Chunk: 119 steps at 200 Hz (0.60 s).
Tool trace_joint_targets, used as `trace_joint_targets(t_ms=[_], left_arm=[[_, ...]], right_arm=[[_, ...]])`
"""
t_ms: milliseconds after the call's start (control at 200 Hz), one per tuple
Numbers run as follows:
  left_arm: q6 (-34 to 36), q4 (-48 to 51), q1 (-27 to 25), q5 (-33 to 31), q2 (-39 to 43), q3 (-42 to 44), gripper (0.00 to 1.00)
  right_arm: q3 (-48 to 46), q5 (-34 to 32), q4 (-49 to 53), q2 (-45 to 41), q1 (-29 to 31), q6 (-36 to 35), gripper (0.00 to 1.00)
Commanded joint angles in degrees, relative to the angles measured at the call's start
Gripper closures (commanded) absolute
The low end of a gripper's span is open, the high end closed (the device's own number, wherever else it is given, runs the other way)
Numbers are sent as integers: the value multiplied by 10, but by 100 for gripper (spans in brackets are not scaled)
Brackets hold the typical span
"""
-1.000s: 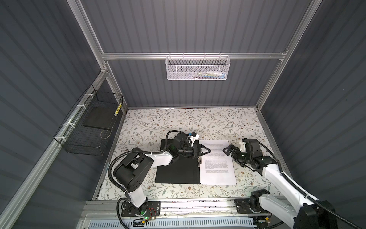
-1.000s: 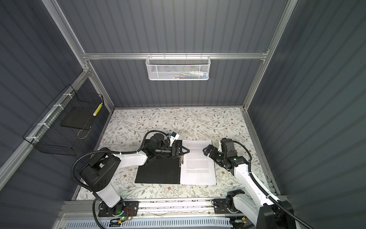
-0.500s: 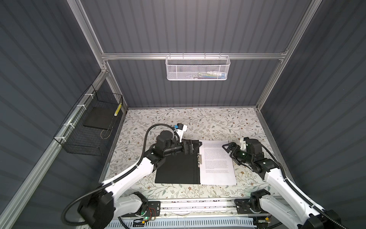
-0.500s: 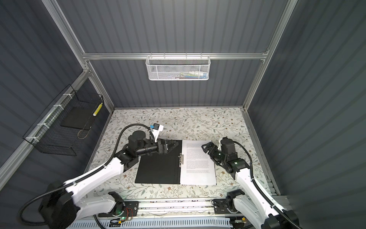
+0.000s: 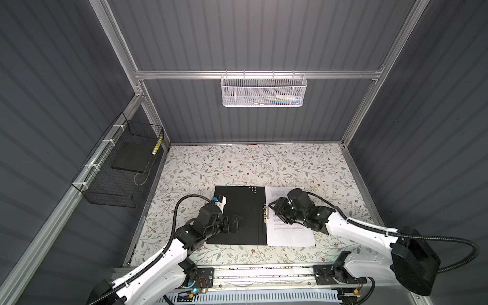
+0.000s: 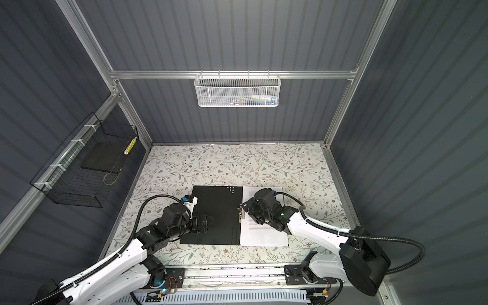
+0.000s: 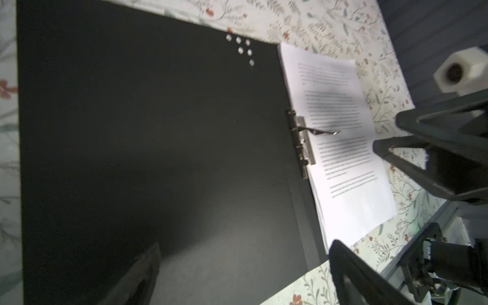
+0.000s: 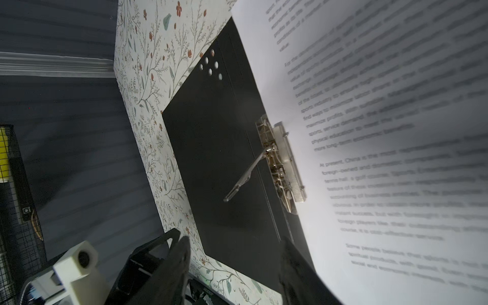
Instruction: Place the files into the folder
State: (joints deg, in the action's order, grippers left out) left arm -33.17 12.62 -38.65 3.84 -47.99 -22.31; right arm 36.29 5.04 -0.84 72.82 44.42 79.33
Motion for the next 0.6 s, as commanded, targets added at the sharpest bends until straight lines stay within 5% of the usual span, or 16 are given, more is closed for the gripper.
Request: trace_joint_targets(t_ms=[0, 590], left_arm=[[-15, -55, 1, 21, -34, 16, 0], [-50, -119, 1, -15, -84, 93, 0]], right_arm=[[13, -24, -42, 26, 10, 57, 51], [1, 5, -133, 108, 11, 131, 74]])
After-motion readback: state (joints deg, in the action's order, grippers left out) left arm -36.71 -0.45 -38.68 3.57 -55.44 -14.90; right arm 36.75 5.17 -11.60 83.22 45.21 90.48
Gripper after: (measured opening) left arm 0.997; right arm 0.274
